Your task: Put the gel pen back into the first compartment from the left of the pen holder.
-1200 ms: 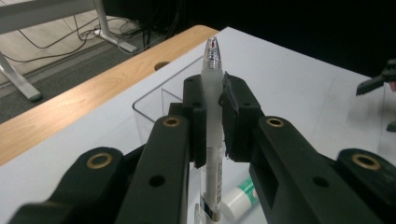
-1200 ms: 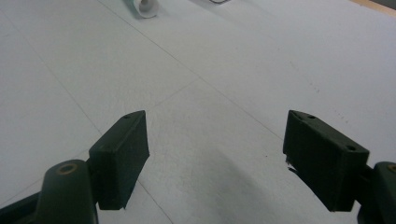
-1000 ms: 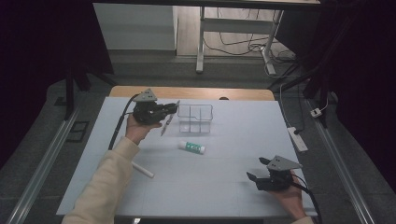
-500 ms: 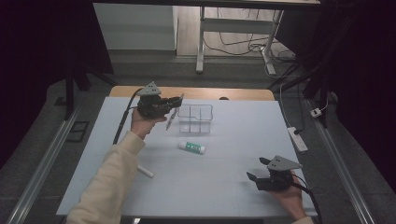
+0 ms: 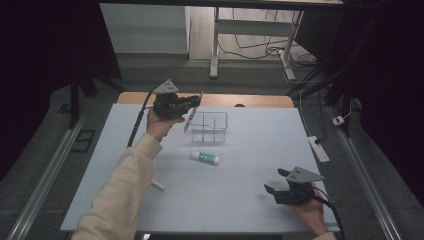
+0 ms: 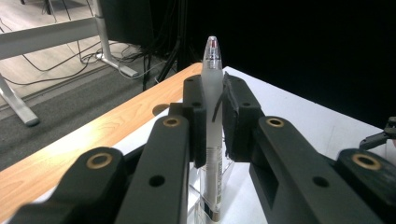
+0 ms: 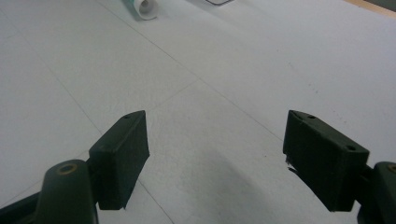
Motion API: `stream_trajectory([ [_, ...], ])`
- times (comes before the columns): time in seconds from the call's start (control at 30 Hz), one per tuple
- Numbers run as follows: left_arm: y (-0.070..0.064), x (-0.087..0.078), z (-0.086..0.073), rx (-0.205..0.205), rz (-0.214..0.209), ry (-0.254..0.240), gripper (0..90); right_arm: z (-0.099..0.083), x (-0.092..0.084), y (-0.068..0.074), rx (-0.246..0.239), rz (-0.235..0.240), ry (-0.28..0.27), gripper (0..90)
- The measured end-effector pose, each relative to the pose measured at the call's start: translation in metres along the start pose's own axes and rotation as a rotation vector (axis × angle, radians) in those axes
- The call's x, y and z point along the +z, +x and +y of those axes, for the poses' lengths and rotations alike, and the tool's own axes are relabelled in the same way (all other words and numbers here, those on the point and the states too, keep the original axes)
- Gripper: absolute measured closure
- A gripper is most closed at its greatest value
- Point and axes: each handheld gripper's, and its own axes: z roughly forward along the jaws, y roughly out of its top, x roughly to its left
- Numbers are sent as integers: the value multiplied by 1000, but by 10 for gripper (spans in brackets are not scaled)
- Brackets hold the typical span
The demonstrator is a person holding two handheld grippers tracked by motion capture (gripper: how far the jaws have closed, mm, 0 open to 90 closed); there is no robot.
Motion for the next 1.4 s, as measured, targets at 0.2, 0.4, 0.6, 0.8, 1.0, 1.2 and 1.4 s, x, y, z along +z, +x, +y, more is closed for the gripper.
stream_trajectory([
  [0.2, 1, 7, 7, -11, 4, -19, 801, 0, 0, 1, 1, 0, 0, 223],
  [0.4, 4, 16, 11, -12, 11, -24, 801, 0, 0, 0, 0, 0, -1, 223],
  [0.6, 11, 25, 12, -36, 12, -52, 801, 0, 0, 1, 2, 3, 3, 223],
  [0.8, 20, 41, 9, -39, 44, -48, 800, -1, 0, 0, 2, 0, 0, 223],
  [1.0, 27, 51, 3, -50, 56, -50, 798, -2, 0, 0, 4, 0, 14, 223],
  [1.2, 28, 53, -2, -37, 75, 0, 706, -3, 0, -1, 6, -1, 15, 223],
  [1.4, 26, 41, -5, -30, 52, 39, 523, -3, 0, 0, 8, -1, 13, 224],
])
